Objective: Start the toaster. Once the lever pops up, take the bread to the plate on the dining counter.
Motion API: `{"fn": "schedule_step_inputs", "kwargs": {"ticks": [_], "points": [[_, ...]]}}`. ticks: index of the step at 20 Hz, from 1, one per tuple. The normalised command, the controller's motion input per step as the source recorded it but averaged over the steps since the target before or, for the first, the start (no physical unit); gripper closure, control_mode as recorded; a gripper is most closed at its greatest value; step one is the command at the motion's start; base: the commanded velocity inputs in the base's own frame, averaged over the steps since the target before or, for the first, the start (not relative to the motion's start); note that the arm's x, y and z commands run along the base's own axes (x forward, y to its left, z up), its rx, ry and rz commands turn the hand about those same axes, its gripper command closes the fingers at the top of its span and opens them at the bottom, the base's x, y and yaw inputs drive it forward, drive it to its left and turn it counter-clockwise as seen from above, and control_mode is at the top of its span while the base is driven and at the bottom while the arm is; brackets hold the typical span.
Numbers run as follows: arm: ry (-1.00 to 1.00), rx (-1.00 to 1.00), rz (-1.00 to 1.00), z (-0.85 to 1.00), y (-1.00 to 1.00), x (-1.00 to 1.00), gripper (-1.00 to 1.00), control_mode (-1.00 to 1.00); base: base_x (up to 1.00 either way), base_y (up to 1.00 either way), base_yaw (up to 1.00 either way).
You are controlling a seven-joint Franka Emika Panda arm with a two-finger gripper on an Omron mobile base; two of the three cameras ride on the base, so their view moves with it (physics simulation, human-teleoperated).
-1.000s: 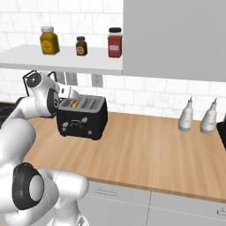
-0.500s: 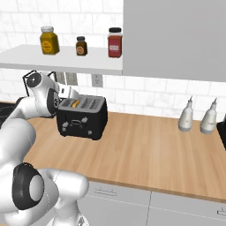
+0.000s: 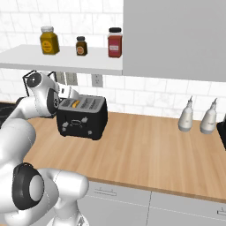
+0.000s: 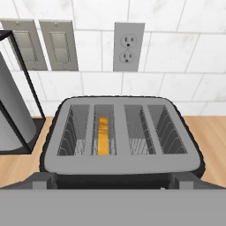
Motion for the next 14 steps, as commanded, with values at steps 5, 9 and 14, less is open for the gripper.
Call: {"fn": "schedule_step_inputs", "kwargs": {"ticks": [5, 9, 14], "points": [[0.00, 0.00, 0.00, 0.00, 0.00, 0.00, -1.00, -1.00, 0.00, 0.00, 0.00], [0.00, 0.00, 0.00, 0.00, 0.00, 0.00, -1.00, -1.00, 0.00, 0.00, 0.00], [0.00, 0.00, 0.00, 0.00, 0.00, 0.00, -1.00, -1.00, 0.00, 0.00, 0.00]]}}
